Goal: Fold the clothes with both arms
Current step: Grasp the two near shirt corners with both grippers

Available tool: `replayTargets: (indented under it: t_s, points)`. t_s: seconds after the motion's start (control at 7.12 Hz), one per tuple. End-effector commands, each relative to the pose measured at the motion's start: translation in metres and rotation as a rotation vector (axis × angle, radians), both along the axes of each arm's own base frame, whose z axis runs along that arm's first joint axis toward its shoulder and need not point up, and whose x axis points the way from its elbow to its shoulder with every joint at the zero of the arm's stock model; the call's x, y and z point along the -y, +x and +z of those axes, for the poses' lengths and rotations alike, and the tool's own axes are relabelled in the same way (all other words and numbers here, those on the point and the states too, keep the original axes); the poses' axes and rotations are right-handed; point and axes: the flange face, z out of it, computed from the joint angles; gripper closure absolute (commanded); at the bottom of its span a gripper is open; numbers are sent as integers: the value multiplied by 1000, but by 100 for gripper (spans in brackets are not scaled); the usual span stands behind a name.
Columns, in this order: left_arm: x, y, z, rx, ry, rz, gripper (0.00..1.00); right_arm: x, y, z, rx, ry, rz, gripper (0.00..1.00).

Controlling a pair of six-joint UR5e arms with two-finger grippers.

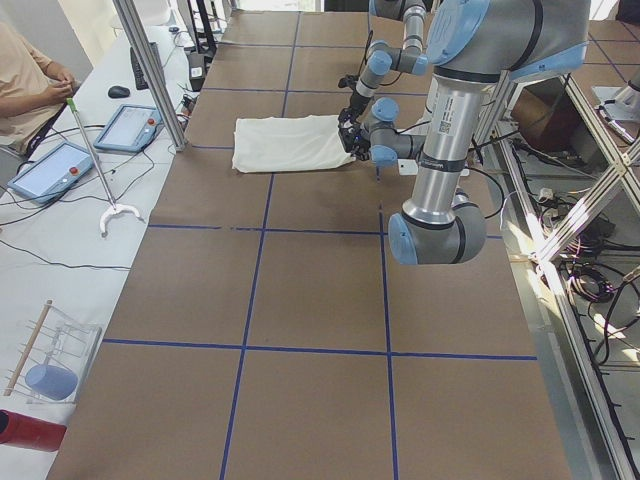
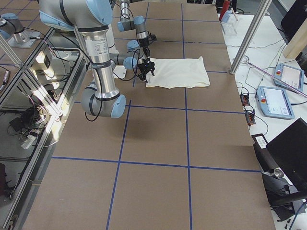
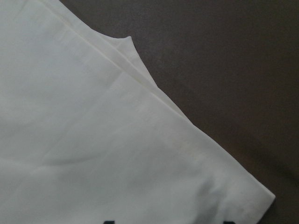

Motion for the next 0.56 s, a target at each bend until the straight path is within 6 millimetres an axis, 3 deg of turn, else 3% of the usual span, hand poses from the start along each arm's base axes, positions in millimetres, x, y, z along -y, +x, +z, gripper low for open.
replayTargets:
  t_s: [0.0,0.14,0.28,0.42]
  points:
    - [0,0,0,0,0,0,100,4,-12,-2,-6,4,19,24]
    - [0,0,1,1,0,0,100,5,-12,-3,2,-3,30,35]
    - [0,0,1,1,0,0,100,6,-12,-5,13,-8,38,61]
    - [-1,0,1,1,0,1,100,7,-11,-5,23,-21,54,100]
